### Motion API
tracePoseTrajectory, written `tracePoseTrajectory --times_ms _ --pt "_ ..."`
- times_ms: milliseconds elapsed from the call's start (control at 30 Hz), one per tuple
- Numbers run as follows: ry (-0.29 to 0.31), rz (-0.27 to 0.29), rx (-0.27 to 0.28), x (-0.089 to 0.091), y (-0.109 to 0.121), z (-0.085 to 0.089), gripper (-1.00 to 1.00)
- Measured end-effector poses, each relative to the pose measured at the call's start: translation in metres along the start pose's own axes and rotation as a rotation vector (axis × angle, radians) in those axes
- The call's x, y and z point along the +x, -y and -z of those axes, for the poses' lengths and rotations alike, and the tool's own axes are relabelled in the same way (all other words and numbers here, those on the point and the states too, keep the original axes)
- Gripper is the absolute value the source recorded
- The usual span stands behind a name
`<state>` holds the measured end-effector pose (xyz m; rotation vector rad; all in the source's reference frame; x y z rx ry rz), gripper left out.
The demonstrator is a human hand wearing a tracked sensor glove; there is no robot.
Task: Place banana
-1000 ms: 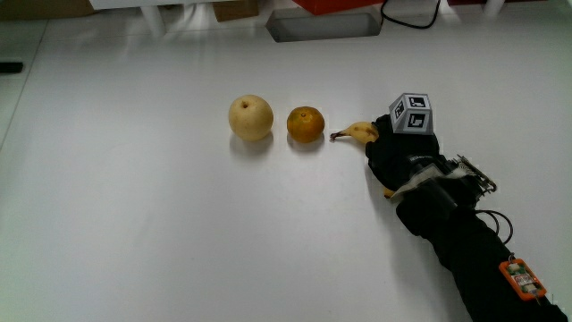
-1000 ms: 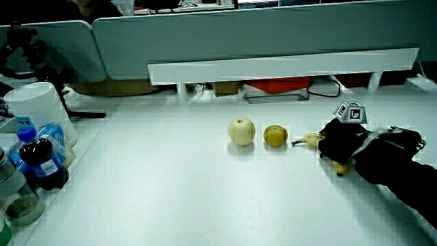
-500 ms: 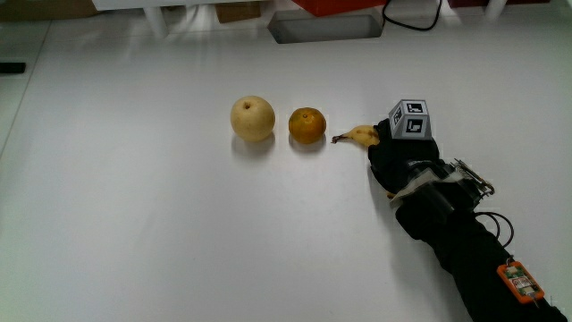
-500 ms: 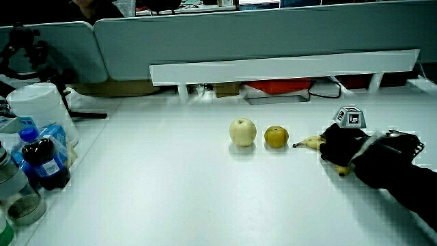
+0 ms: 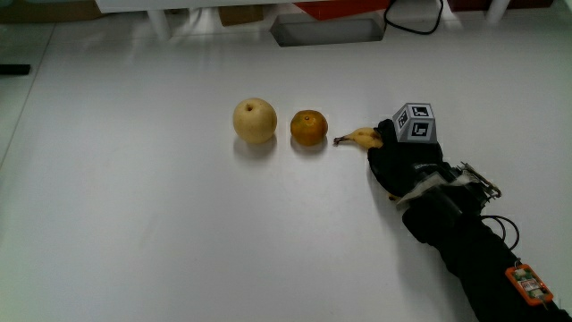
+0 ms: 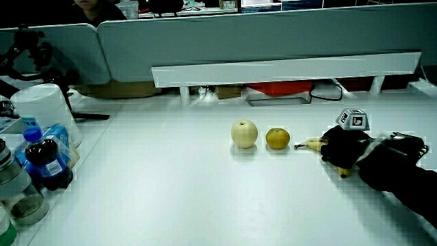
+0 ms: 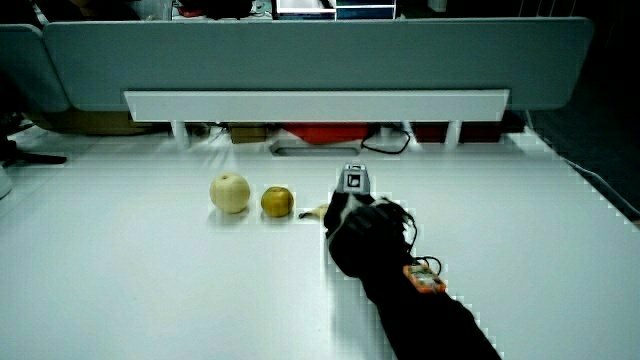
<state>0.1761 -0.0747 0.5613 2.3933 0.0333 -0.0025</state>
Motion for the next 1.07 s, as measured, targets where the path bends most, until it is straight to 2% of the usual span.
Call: tracePoseTrajectory --times_ms 33,67,133,167,233,333,400,433,467,500,533,600,633,667,700,733,800,900,933,967,1000,1033,1067 --pt "-0.005 0.000 0.036 0.000 0.003 -0.003 -0.82" --pt "-0.027 -0.016 0.008 0.001 0.002 -0.002 -0.86" --pt "-0.021 -0.030 0.029 0.002 0.004 -0.005 -0.95" --pt "-0.035 -0.043 0.015 0.004 0.004 -0.006 -1.00" --pt "-0.033 -0.053 0.039 0.005 0.010 -0.014 -1.00" --pt "-0.047 -0.055 0.045 0.013 0.011 -0.018 -1.00" --pt "-0.059 -0.070 0.029 0.018 0.012 -0.021 -1.00" --pt "-0.060 -0.066 0.027 0.022 0.014 -0.023 -1.00" --pt "-0.084 -0.094 0.010 0.028 0.012 -0.021 -1.00" --pt "-0.075 -0.087 0.072 0.030 0.019 -0.029 -1.00" --pt "-0.091 -0.107 0.053 0.036 0.016 -0.027 -1.00" --pt "-0.088 -0.103 0.085 0.043 0.025 -0.037 -1.00" --pt "-0.109 -0.118 0.071 0.049 0.023 -0.035 -1.00" --pt "-0.104 -0.111 0.080 0.052 0.027 -0.039 -1.00" --pt "-0.113 -0.124 0.064 0.060 0.023 -0.035 -1.00" --pt "-0.107 -0.119 0.091 0.063 0.028 -0.038 -1.00" --pt "-0.090 -0.126 0.071 0.071 0.032 -0.036 -1.00" --pt "-0.080 -0.138 0.089 0.078 0.041 -0.038 -1.00" --pt "-0.054 -0.137 0.074 0.082 0.041 -0.035 -1.00" --pt "-0.052 -0.145 0.067 0.084 0.044 -0.034 -1.00" --pt "-0.034 -0.123 0.098 0.090 0.045 -0.030 -1.00" --pt "-0.022 -0.174 0.097 0.085 0.057 -0.037 -1.00" --pt "-0.017 -0.191 0.108 0.086 0.060 -0.037 -1.00"
